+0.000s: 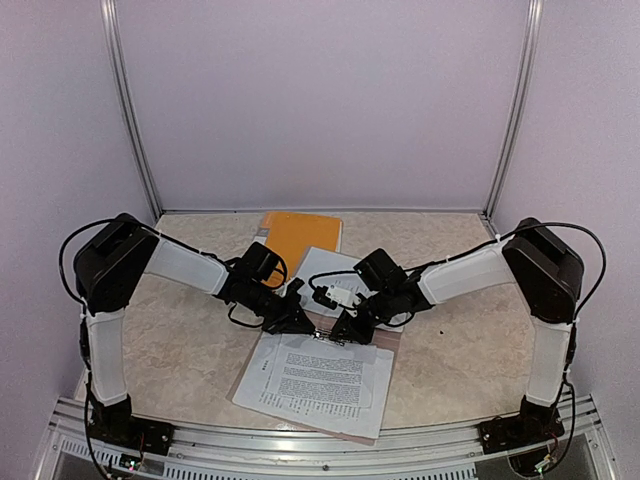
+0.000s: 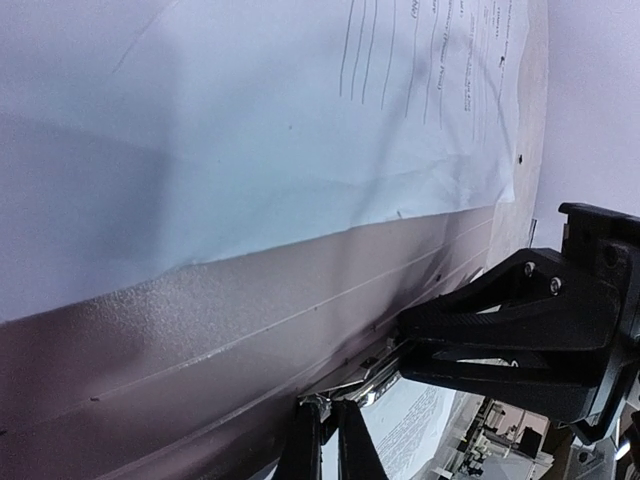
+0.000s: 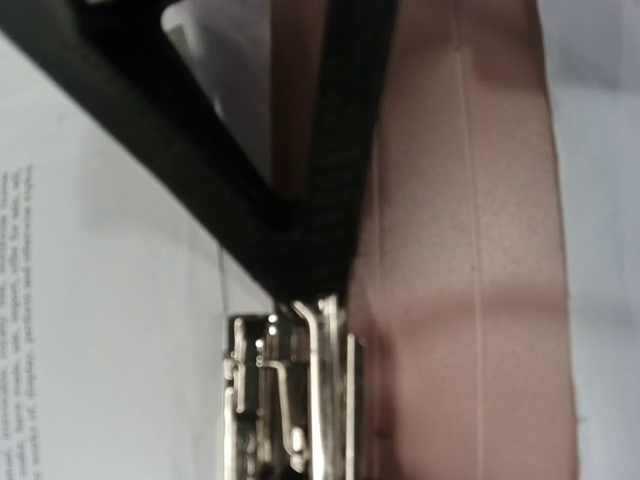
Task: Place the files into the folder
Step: Close the spring clip on the folder with some files.
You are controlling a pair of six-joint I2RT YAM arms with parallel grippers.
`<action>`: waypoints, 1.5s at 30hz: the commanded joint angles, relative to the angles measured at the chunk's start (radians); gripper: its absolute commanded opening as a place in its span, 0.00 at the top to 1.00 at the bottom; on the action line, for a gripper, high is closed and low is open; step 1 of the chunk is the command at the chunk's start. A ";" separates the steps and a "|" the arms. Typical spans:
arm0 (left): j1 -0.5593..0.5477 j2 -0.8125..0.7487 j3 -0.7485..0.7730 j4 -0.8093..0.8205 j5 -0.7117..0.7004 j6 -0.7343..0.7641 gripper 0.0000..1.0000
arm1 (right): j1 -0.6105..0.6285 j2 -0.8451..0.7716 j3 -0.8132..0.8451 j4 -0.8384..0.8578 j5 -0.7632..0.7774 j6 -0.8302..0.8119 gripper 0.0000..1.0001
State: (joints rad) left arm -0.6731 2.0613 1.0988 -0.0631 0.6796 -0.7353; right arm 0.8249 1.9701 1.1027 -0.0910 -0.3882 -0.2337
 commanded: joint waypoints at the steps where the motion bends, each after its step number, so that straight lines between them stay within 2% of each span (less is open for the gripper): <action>1: 0.006 0.212 -0.049 -0.323 -0.326 0.040 1.00 | 0.034 0.112 -0.057 -0.179 0.062 -0.010 1.00; 9: 0.016 0.239 -0.088 -0.316 -0.360 0.042 1.00 | 0.033 0.121 -0.050 -0.185 0.062 -0.013 1.00; 18: 0.022 0.271 -0.009 -0.392 -0.434 0.079 1.00 | 0.035 0.118 -0.040 -0.205 0.067 -0.030 1.00; 33: 0.021 0.331 0.003 -0.441 -0.541 0.100 1.00 | 0.036 0.125 -0.029 -0.221 0.064 -0.046 1.00; 42: 0.019 0.329 0.118 -0.487 -0.593 0.108 1.00 | 0.042 0.132 -0.021 -0.230 0.064 -0.058 1.00; 45: 0.011 0.338 0.112 -0.512 -0.637 0.113 1.00 | 0.043 0.127 -0.020 -0.230 0.069 -0.058 1.00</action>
State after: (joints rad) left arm -0.6525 2.1559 1.3087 -0.3687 0.7189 -0.6537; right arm 0.8249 1.9823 1.1423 -0.1528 -0.3836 -0.2424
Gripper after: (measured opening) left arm 0.015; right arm 0.101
